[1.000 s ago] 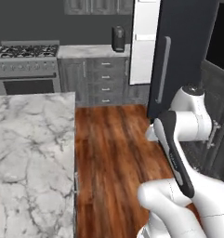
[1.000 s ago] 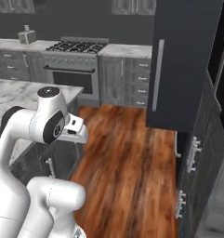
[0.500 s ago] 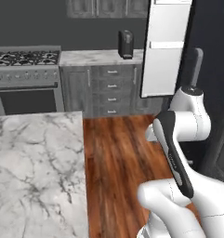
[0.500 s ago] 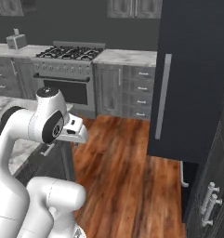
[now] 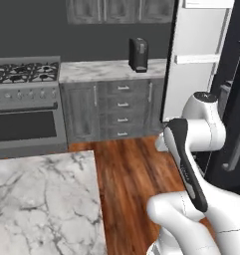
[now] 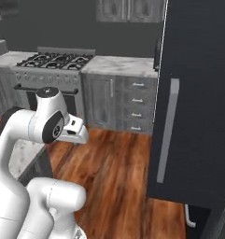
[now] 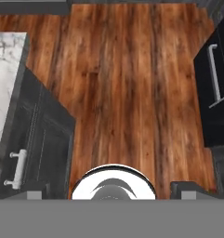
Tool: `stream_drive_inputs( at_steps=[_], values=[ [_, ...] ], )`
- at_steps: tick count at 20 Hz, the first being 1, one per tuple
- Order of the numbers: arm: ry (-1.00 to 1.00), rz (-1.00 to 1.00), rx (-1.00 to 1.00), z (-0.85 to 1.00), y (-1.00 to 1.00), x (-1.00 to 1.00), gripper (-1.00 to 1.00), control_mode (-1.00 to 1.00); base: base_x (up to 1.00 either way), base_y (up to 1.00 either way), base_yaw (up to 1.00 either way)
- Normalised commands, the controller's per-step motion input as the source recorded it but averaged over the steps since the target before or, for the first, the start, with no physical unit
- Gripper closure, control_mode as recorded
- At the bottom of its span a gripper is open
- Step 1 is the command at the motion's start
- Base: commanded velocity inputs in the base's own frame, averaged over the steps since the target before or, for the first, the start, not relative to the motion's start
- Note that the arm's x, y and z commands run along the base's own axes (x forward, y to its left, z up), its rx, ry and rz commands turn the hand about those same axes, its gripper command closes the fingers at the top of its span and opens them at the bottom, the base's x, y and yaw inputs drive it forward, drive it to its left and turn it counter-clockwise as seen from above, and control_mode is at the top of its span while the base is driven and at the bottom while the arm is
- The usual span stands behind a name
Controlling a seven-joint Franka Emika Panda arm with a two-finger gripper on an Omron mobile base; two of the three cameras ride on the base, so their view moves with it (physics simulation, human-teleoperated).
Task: Retrieve the butter from the fridge and place it on a plate on the dining table. Then retrieve the butter knife by the fridge and place it near the plate.
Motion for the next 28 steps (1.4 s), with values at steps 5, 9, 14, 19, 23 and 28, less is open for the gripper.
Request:
stream_drive_inputs(
  at_steps=[5,9,14,19,23,28],
  values=[
    [0.0,0.0,0.0,0.0,0.0,0.0,-1.0,1.0,1.0,0.09,0.0],
    [0.0,0.0,0.0,0.0,0.0,0.0,-1.0,1.0,1.0,0.05,0.0],
    [0.0,0.0,0.0,0.0,0.0,0.0,-1.0,1.0,1.0,0.01,-0.02],
    [0.0,0.0,0.0,0.0,0.0,0.0,-1.0,1.0,1.0,0.07,-0.07],
    [0.0,0.0,0.0,0.0,0.0,0.0,-1.0,1.0,1.0,0.0,-0.08],
    [0.0,0.0,0.0,0.0,0.0,0.0,-1.0,1.0,1.0,0.06,-0.28]
  ],
)
